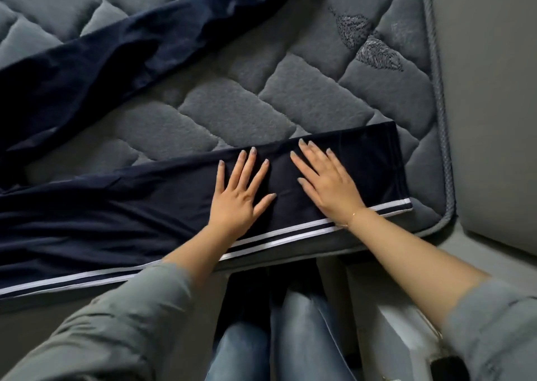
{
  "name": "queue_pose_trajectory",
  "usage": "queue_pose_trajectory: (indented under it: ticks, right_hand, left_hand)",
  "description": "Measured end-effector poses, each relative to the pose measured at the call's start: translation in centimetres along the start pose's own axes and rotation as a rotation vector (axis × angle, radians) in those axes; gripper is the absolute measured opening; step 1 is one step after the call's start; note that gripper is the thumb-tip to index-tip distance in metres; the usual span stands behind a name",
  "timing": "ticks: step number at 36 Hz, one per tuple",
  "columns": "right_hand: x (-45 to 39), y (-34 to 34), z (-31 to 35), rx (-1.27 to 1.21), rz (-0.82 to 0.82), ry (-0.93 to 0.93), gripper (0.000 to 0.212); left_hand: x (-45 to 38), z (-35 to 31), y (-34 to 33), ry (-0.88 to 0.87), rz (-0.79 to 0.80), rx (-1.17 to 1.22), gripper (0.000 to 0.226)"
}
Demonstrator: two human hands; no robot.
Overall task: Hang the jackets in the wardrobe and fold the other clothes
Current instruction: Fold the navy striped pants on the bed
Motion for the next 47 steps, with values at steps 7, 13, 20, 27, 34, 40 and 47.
queue_pose_trajectory:
  ticks: [7,13,20,27,34,40,47]
  right_hand:
    - [1.5,1.8,-9.3,0.125,-0.021,-0.298,0.061]
    - [3.0,4.3,-11.7,0.076,0.049,-0.448,0.062]
    - [-4.1,7.7,-8.9,-0.12,-0.01,-0.278,0.058]
    - [-14.9,7.3,-8.8,-0.147,0.062,-0.223,0.058]
    - [-15.8,6.5,-8.3,-0.313,-0.077,-0.291,0.065]
    - [-15.2,9.2,-9.0,-0.754,-0.288,-0.421,0.038]
    - [-19.2,13.4,-7.8,-0.536,-0.372,-0.358,0.051]
  left_hand:
    - [-0.4,1.0,-0.9,0.029,-0.148,-0.04,0.059]
    - [-1.6,1.6,0.6,0.331,-0.028,0.12,0.059]
    - [-9.5,5.2,8.9,0.417,-0.248,0.289,0.063]
    - [-19.2,11.9,13.3,0.503,-0.066,0.195,0.08]
    - [-20.5,14.2,15.4,0.382,-0.217,0.193,0.033]
    - [-16.1,8.3,13.4,0.028,-0.113,0.369,0.015]
    - [-13.1,9.8,13.4,0.156,-0.159,0.692,0.035]
Point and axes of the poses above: each hand's wrist, its own x-axis away from the middle knuckle, its own y-axis out of the back of the hand, z = x × y, the point moved 6 cm from there along -x, towards the middle knuckle, and after that the axes turned 7 degrees about -x, right-handed, at the moved point
